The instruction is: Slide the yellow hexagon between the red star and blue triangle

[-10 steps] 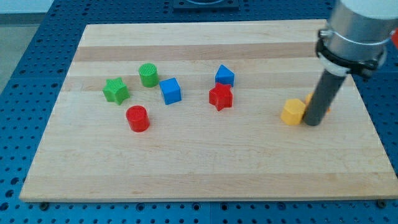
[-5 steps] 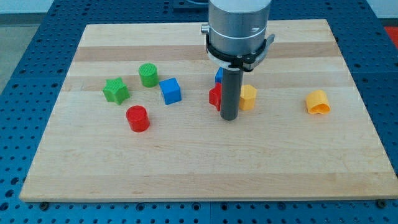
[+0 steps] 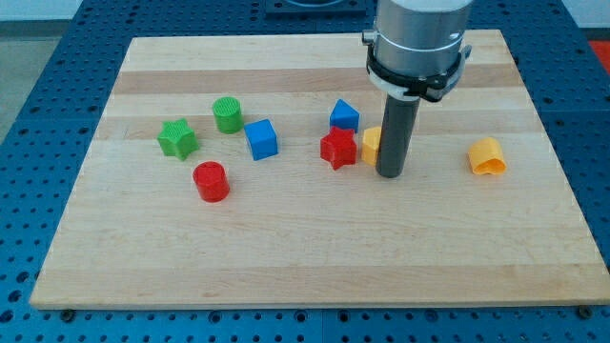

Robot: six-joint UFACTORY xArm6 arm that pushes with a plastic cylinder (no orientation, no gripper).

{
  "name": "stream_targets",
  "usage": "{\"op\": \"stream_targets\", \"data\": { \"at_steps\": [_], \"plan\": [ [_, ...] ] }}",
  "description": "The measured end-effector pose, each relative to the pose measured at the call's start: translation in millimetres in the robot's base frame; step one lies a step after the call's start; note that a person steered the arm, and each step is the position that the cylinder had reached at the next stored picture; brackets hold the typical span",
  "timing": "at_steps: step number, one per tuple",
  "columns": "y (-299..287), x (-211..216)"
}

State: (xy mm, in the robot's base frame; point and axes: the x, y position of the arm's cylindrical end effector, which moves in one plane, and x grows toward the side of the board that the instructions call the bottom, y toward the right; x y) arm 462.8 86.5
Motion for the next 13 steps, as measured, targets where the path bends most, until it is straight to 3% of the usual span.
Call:
{"op": "stream_targets", "data": {
  "at_steps": [5, 7, 11, 13],
  "plan": [
    [28, 3],
    [66, 6],
    [-33, -51],
    [-28, -83]
  ]
}}
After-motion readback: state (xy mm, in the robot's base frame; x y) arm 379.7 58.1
